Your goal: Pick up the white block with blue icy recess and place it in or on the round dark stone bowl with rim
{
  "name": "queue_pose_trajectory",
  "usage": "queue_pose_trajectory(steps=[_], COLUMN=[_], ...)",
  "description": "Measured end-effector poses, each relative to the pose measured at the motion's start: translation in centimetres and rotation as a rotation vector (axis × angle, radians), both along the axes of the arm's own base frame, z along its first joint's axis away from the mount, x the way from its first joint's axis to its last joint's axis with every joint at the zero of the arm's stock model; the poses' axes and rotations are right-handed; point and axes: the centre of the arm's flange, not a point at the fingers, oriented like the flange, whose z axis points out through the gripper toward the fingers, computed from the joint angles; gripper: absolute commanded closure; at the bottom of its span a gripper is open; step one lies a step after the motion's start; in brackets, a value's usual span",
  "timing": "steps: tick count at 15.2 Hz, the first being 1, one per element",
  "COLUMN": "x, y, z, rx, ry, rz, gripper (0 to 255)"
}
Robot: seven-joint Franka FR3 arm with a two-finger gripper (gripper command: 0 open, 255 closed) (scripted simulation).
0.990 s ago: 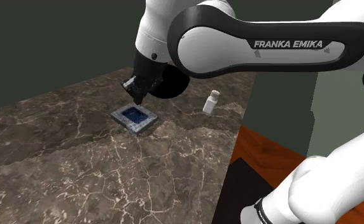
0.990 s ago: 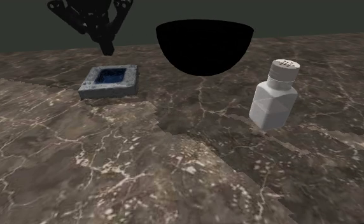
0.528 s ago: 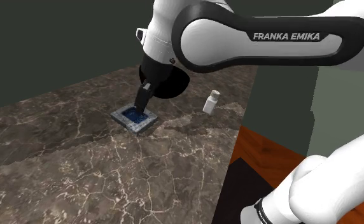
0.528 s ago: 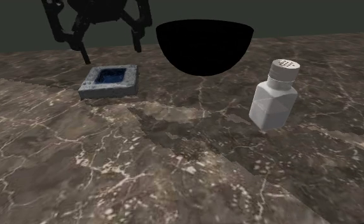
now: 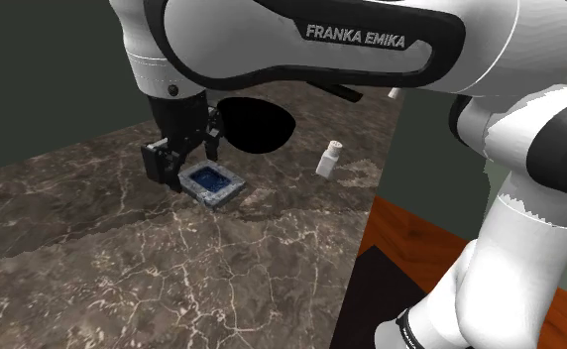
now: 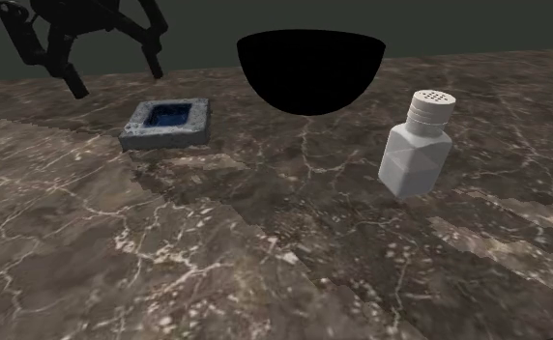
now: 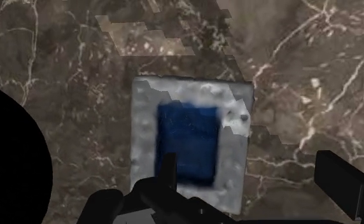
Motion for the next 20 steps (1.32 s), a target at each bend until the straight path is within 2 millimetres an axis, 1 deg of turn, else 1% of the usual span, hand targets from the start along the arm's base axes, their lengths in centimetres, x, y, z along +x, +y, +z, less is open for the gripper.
queue_pose_trajectory(steps=[6, 12, 13, 20], x=[0.0, 0.0, 0.0, 0.0], y=[-0.4, -0.4, -0.4, -0.4], z=[-3.0, -3.4, -3.4, -3.3], rx=[-0.011, -0.011, -0.011, -0.010], ry=[0.004, 0.003, 0.003, 0.002], rz=[-0.009, -0.009, -0.009, -0.009], gripper=[0, 0, 255, 255])
